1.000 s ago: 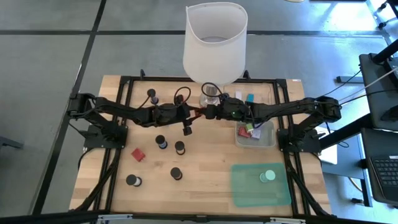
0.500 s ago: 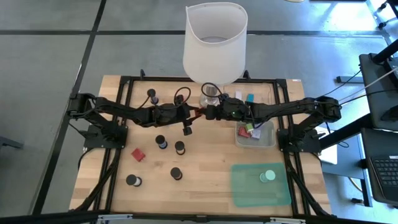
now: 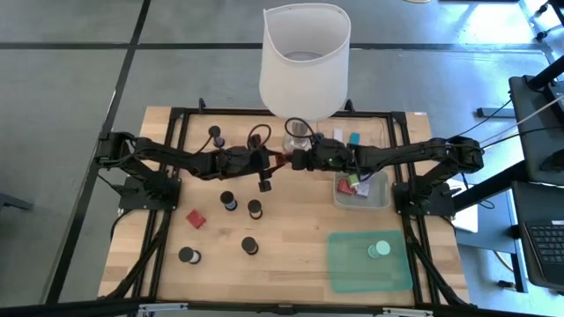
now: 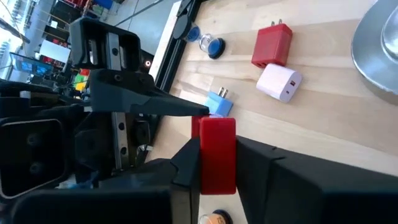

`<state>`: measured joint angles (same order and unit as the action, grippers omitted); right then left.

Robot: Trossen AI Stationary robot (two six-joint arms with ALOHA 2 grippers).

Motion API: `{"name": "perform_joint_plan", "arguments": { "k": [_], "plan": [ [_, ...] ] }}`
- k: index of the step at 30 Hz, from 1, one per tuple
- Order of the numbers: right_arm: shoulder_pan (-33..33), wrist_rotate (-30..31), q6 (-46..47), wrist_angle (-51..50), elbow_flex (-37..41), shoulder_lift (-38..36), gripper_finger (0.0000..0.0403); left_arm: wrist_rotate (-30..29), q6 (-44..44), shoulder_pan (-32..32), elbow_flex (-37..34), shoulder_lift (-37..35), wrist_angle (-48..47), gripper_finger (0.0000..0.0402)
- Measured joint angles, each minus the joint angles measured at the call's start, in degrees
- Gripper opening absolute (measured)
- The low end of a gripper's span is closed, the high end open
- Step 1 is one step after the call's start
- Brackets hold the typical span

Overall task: Pick & Place Office items
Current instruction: Put the red timer into the transparent bin

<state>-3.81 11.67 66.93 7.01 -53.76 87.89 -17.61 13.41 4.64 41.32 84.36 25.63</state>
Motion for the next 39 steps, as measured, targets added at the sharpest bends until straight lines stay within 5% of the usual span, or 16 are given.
{"name": "perform_joint_plan", "arguments": {
  "k": [9,17,27,39],
  "plan": [
    [-2.57,-1.12,-2.05,-4.26,-0.02,-1.53,0.0071,1.10,-4.53,-0.95,0.00,-0.95,0.14,0.0206],
    [-7.23,-1.42,-6.91,-21.24,-0.02,-10.44,0.0076,-2.02,-10.37,-0.91,0.00,-4.95,-6.50,0.0214],
    [-11.32,11.57,-6.96,-50.58,-0.04,-23.91,0.0075,-11.94,-19.58,-0.80,0.00,-10.94,-20.89,0.0214],
    [-16.58,16.42,-9.21,-61.49,-0.02,-19.51,0.0076,-15.70,-19.71,-0.74,0.00,-12.96,-22.90,0.0214]
  ]
}}
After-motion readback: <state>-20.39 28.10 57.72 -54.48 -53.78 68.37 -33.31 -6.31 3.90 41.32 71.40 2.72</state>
